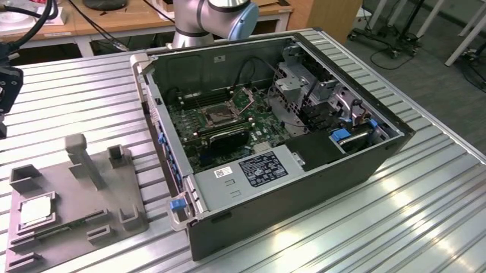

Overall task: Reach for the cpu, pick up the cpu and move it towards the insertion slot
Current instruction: 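Pick up the cpu and move it towards the insertion slot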

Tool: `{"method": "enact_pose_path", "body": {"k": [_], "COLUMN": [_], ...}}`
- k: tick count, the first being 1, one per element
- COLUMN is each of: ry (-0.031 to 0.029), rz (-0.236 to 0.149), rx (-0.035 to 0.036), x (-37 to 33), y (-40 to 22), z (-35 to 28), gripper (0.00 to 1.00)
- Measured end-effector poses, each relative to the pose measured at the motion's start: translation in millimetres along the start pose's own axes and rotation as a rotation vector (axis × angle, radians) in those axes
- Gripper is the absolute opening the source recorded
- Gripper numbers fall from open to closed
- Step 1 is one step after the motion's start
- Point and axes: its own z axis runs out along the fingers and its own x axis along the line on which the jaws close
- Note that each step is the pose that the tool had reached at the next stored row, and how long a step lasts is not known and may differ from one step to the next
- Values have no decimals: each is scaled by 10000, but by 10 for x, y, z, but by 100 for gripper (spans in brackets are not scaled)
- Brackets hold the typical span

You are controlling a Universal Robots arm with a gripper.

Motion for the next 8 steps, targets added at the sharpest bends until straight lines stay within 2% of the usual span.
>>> {"method": "enact_pose_path", "body": {"k": [3, 8], "ry": [-3, -17], "rz": [0, 0], "rx": [-11, -61], "x": [17, 104], "y": [-47, -87], "z": [11, 33], "gripper": [11, 11]}}
